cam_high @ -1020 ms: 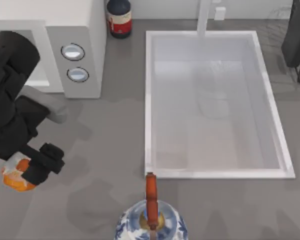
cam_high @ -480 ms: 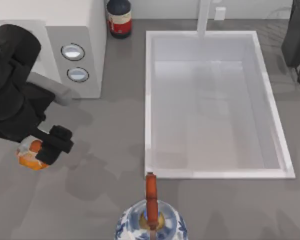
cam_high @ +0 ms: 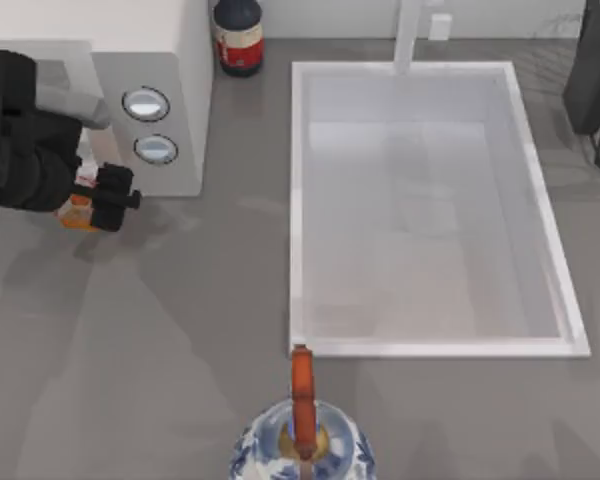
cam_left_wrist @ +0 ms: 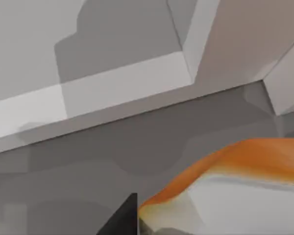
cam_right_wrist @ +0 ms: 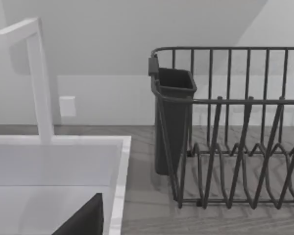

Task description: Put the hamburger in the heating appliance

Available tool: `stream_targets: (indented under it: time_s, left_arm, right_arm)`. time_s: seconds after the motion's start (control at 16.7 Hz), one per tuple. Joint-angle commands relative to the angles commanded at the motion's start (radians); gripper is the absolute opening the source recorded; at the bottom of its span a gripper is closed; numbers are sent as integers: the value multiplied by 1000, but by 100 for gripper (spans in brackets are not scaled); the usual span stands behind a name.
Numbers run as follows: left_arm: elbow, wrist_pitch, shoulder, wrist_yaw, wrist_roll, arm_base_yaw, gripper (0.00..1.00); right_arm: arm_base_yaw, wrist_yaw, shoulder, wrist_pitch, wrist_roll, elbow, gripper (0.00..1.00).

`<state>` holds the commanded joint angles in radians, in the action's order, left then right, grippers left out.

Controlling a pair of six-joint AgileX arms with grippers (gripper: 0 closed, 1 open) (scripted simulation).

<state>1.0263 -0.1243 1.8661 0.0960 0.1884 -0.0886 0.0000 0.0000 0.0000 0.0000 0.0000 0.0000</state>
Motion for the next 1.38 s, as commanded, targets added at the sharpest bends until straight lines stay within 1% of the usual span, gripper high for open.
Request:
stream_targets:
  time_s: [0.24,0.36,0.48,0.6,0.78,1.02,1.08,1.14,1.26,1.38]
  left_arm:
    - [-38,445,122,29,-44,97,0]
    - [-58,633,175,43,-65,142,0]
    - [-77,779,217,57,-84,180,0]
    - [-89,884,245,68,-100,209,0]
    - [-96,962,262,79,-114,234,0]
    - [-96,967,263,79,-115,235,0]
    - [-149,956,248,119,-123,206,0]
    - [-149,956,248,119,-123,206,0]
    - [-123,942,253,120,-117,212,0]
    - [-59,911,262,121,-110,217,0]
  right_arm:
    - [0,0,0,0,0,0,100]
    - [0,0,0,0,0,0,100]
    - [0,0,0,0,0,0,100]
    - [0,0,0,0,0,0,100]
    - [0,0,0,0,0,0,100]
    - [0,0,0,0,0,0,100]
    - [0,0,0,0,0,0,100]
    - [0,0,0,0,0,0,100]
    - [0,0,0,0,0,0,100]
    - [0,0,0,0,0,0,100]
